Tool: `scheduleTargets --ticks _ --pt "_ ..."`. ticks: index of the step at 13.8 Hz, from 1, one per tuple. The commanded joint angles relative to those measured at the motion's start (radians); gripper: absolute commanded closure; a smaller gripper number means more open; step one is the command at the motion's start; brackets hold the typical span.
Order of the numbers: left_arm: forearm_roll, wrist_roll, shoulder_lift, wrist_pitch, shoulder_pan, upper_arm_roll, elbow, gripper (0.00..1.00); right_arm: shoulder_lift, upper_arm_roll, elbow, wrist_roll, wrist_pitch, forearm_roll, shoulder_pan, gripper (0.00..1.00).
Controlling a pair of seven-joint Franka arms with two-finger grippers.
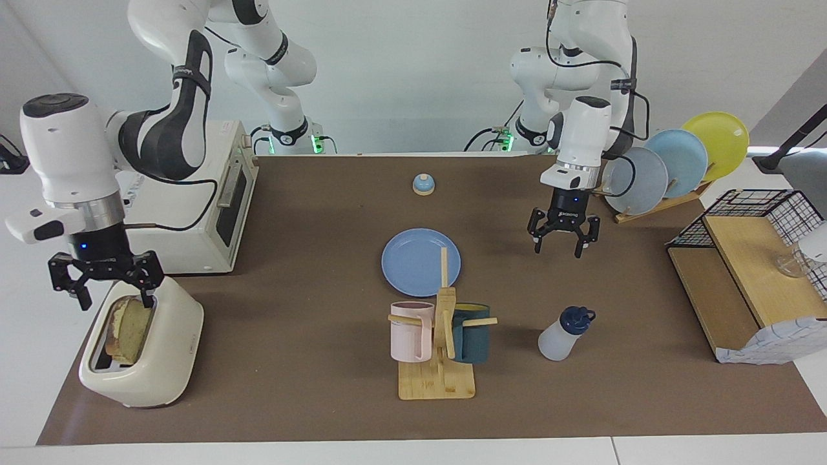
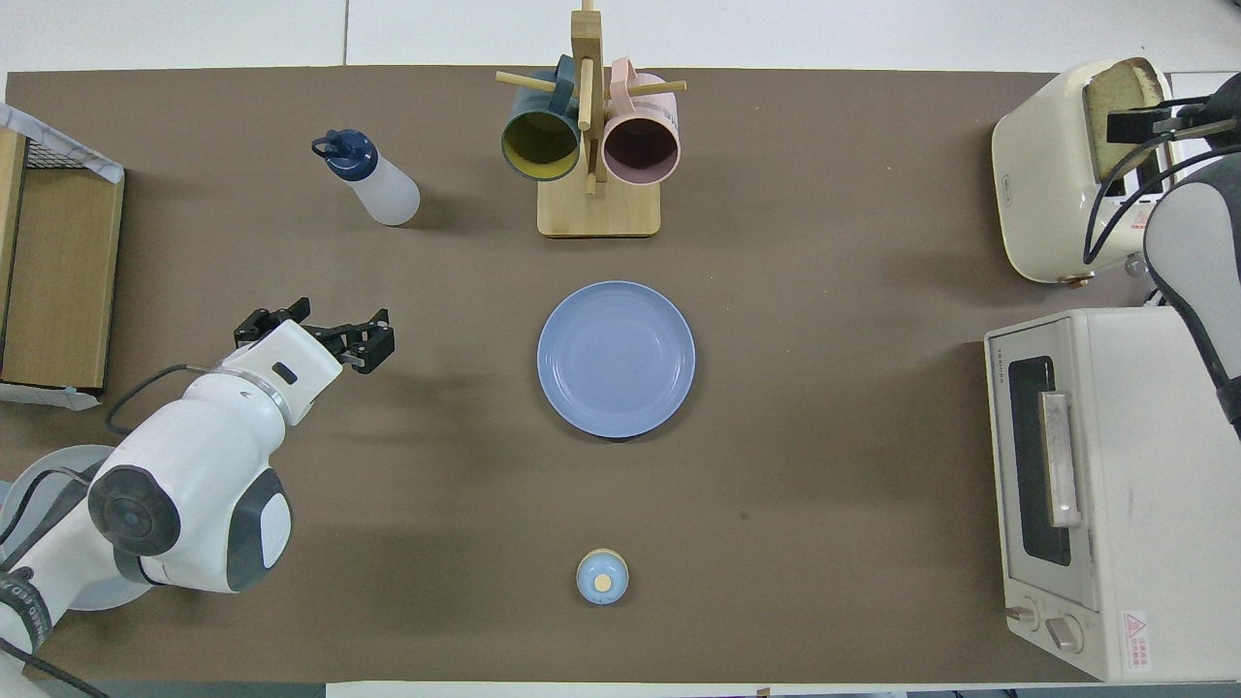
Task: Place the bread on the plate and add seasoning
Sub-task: 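Grasp the toaster bread with the right gripper while the left gripper reaches the bottle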
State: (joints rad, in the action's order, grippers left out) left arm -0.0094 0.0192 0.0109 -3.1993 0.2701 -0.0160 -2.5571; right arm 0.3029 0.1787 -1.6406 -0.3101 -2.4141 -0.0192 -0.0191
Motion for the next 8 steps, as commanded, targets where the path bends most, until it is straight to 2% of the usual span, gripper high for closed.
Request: scheduleTargets --ticks 1,2,3,5,6,8 --pt "-0.020 0.007 -0.081 -0.143 0.014 -0.012 0.009 0.00 -0.001 -0.005 -0.028 0.008 -0.039 -0.024 -0.001 0.20" --pt "-0.032 0.007 -0.127 -0.215 0.015 -0.012 0.011 0.00 -0.001 -0.005 -0.030 0.022 -0.040 -0.024 -0.001 0.32" --pt "-0.059 0.007 -0.185 -0.294 0.033 -0.012 0.015 0.00 -0.001 -0.005 -0.030 0.022 -0.037 -0.024 -0.001 0.52" --pt "-0.148 0.005 -0.227 -0.298 0.087 -0.019 0.064 0.00 -0.002 -0.005 -0.030 0.020 -0.031 -0.024 -0.001 1.00" --pt "-0.196 0.005 -0.244 -0.298 0.110 -0.022 0.080 0.00 -0.002 -0.005 -0.030 0.019 -0.030 -0.022 0.002 1.00" --pt "-0.213 0.004 -0.302 -0.298 0.162 -0.066 0.124 0.00 -0.004 -0.007 -0.010 0.014 0.002 -0.019 0.005 1.00"
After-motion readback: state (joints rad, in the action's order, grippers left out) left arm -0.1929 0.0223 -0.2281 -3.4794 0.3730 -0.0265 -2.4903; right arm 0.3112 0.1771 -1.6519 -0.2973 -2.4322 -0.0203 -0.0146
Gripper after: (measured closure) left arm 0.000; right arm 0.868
